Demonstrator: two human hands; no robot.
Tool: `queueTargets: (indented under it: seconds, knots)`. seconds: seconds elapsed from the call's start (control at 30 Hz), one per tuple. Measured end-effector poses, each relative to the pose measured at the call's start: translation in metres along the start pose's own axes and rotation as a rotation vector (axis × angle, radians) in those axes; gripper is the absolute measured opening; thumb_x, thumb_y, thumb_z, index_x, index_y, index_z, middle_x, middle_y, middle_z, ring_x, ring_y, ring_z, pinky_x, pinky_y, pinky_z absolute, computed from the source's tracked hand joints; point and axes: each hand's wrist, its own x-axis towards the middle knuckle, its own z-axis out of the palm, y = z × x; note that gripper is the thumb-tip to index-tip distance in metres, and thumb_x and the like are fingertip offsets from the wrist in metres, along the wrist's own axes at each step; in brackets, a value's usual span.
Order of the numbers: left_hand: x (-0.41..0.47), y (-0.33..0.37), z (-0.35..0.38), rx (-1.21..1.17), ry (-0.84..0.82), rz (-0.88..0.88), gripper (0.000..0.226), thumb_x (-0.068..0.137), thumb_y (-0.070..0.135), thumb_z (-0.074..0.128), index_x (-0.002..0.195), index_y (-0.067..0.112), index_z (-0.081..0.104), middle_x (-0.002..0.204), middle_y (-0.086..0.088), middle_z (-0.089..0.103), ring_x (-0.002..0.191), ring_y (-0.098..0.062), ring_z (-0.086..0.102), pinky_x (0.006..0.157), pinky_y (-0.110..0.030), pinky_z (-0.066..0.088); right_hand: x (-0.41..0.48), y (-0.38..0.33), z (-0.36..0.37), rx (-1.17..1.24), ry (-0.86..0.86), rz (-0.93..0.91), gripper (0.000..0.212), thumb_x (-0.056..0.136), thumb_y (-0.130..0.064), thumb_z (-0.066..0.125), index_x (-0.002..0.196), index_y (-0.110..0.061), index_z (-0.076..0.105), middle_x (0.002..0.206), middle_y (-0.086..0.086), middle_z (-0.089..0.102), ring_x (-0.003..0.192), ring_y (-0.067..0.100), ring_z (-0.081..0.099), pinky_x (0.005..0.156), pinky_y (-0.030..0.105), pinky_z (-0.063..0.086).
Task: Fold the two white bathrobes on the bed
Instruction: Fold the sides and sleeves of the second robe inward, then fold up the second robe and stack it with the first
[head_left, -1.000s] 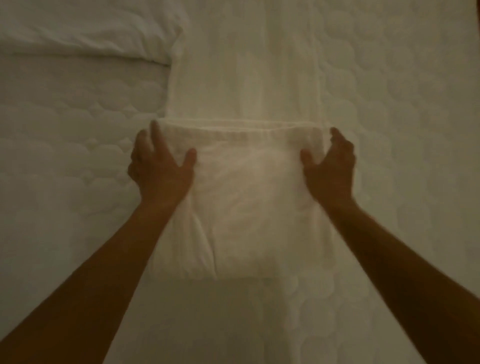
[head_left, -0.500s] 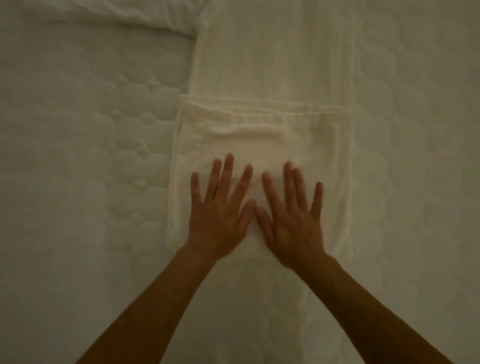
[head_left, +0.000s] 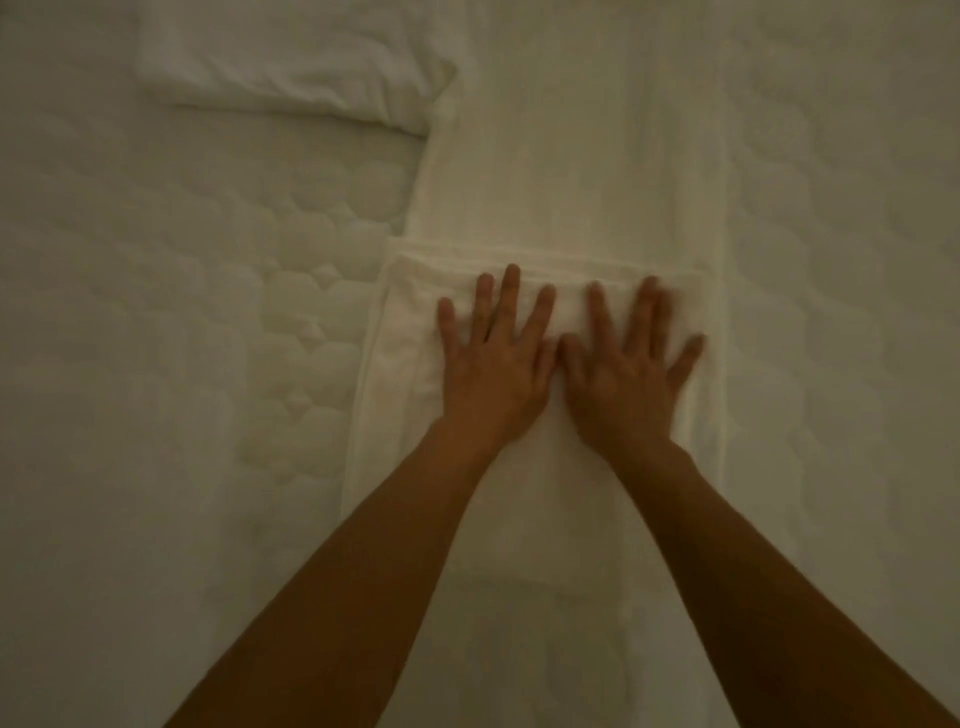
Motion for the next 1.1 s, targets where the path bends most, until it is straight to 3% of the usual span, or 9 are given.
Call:
queueTargets:
  seconds: [0.1,0.33,0.53,0.63,0.73,0.83,0.93,1.0,1.1]
  knots:
    - [0.03,-0.035,0.01,0.036,-0.059,-0.029,0.069,0.093,0.074,0.017,0.156,0.049,0.003,0.169,0.0,-0.006,0.155,-0.026,-0.008,0.121,-0.057,-0.005,0.021,0.035,0.0,0.006,-0.088,0.111,0.07,0.096,-0.072,0.019,0.156,-0.048,-0.008,0.168,0.006,-0.018,0.155,0.023,-0.015,0.12,0.062,-0.007]
    - [0.038,-0.04,0.015,0.015,0.032,-0.072,0.065,0.095,0.069,0.03,0.155,0.048,0.017,0.169,-0.003,0.005,0.154,-0.034,0.001,0.123,-0.054,0.005,0.028,0.029,-0.003,0.002,-0.191,0.15,0.07,0.095,-0.072,0.015,0.149,-0.05,-0.024,0.164,0.004,-0.03,0.152,0.021,-0.024,0.12,0.06,-0.008]
    - [0.045,-0.045,0.018,-0.038,-0.017,-0.039,0.064,0.097,0.067,0.03,0.156,0.045,0.018,0.169,-0.006,0.003,0.155,-0.034,-0.001,0.123,-0.053,0.008,0.033,0.018,-0.011,-0.047,-0.256,0.219,0.073,0.09,-0.076,0.007,0.152,-0.049,-0.021,0.163,0.003,-0.032,0.152,0.02,-0.025,0.121,0.059,-0.007]
    - [0.049,-0.046,0.011,-0.089,-0.035,-0.012,0.065,0.096,0.067,0.03,0.156,0.045,0.017,0.169,-0.008,0.003,0.154,-0.035,0.0,0.122,-0.054,0.008,0.038,0.002,-0.02,-0.042,-0.198,0.284,0.077,0.086,-0.08,0.002,0.154,-0.048,-0.016,0.167,0.007,-0.021,0.154,0.022,-0.018,0.121,0.059,-0.006]
    - [0.072,-0.064,-0.016,-0.413,0.052,-0.108,0.071,0.092,0.075,0.029,0.155,0.044,0.019,0.166,-0.002,0.019,0.149,-0.022,0.025,0.113,-0.046,0.024,0.063,-0.046,-0.016,0.002,0.021,0.244,0.079,0.092,-0.075,0.014,0.16,-0.036,0.005,0.169,0.013,0.001,0.156,0.029,0.001,0.121,0.063,0.003]
    - [0.152,-0.152,-0.041,-1.063,0.284,-0.696,0.089,0.08,0.07,0.06,0.148,0.018,0.037,0.143,-0.007,0.047,0.116,-0.023,0.056,0.098,-0.044,0.049,0.124,-0.122,-0.002,0.039,0.077,0.057,0.079,0.094,-0.072,0.022,0.16,-0.031,0.011,0.169,0.012,0.007,0.155,0.03,0.008,0.121,0.062,0.006]
    - [0.24,-0.276,-0.08,-1.548,0.519,-1.204,0.08,0.072,0.055,0.08,0.125,0.002,0.052,0.106,-0.014,0.064,0.082,-0.025,0.065,0.067,-0.041,0.06,0.197,-0.209,0.01,0.076,0.088,-0.123,0.084,0.093,-0.071,0.036,0.161,-0.029,0.01,0.169,0.009,0.005,0.156,0.027,0.006,0.123,0.057,0.005]
    - [0.28,-0.342,-0.101,-1.862,0.565,-1.286,0.055,0.078,0.041,0.082,0.114,0.008,0.055,0.108,-0.012,0.066,0.086,-0.027,0.067,0.074,-0.046,0.06,0.246,-0.267,0.017,0.059,0.083,-0.257,0.095,0.087,-0.069,0.051,0.161,-0.026,0.01,0.169,0.012,0.006,0.155,0.028,0.008,0.123,0.057,0.008]
    - [0.306,-0.389,-0.124,-2.092,0.459,-1.124,0.029,0.092,0.024,0.065,0.117,0.012,0.059,0.117,-0.013,0.067,0.097,-0.033,0.066,0.098,-0.055,0.048,0.286,-0.342,0.022,0.031,0.037,-0.357,0.113,0.074,-0.061,0.073,0.161,-0.022,0.011,0.168,0.014,0.007,0.155,0.03,0.011,0.122,0.057,0.011]
